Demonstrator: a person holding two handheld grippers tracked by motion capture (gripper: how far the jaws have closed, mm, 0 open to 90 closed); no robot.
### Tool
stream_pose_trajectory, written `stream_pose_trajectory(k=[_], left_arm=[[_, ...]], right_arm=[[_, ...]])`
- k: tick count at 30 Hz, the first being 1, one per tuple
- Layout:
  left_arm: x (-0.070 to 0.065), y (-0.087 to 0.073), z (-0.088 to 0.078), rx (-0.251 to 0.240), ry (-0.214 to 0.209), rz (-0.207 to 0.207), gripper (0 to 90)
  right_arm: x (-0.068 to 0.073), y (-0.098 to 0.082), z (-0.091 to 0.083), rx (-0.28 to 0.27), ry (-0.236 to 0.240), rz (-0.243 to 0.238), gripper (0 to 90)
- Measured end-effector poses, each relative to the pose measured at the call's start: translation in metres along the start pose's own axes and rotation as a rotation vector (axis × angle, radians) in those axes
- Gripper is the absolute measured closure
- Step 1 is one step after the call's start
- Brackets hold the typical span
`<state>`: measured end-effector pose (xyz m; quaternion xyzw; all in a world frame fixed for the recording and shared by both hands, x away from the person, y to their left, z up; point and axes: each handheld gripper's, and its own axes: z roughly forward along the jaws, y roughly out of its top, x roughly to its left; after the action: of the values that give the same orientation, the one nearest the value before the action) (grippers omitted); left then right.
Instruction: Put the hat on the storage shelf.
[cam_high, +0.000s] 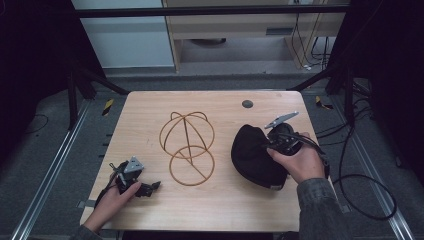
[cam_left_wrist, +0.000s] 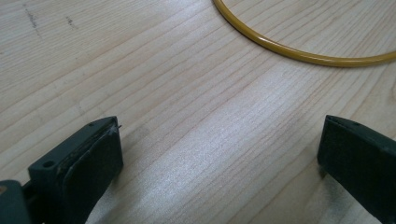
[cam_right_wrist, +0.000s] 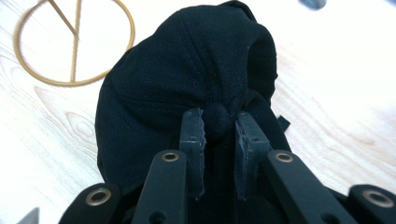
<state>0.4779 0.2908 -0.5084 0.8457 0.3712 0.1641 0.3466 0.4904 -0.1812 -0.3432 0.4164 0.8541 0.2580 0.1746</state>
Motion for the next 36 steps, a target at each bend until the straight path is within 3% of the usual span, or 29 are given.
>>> stream_pose_trajectory(k=[4, 11, 26, 36], left_arm=[[0.000, 0.000, 0.000, 0.000, 0.000, -0.003, 0.0], [0.000, 0.000, 0.000, -0.004, 0.003, -0.005, 0.0], [0.000, 0.000, 0.000, -0.003, 0.002, -0.004, 0.0], [0.000, 0.000, 0.000, -0.003, 0.002, -0.005, 0.0]], right_arm=[[0.003, 0.003, -0.020, -0.064, 0.001, 0.003, 76.4], [0.006, 0.008, -0.039, -0.126, -0.001, 0.004, 76.6], [0.010, 0.011, -0.064, -0.247, 0.027, 0.030, 76.8], [0.014, 0.012, -0.078, -0.294, 0.032, 0.034, 77.0]])
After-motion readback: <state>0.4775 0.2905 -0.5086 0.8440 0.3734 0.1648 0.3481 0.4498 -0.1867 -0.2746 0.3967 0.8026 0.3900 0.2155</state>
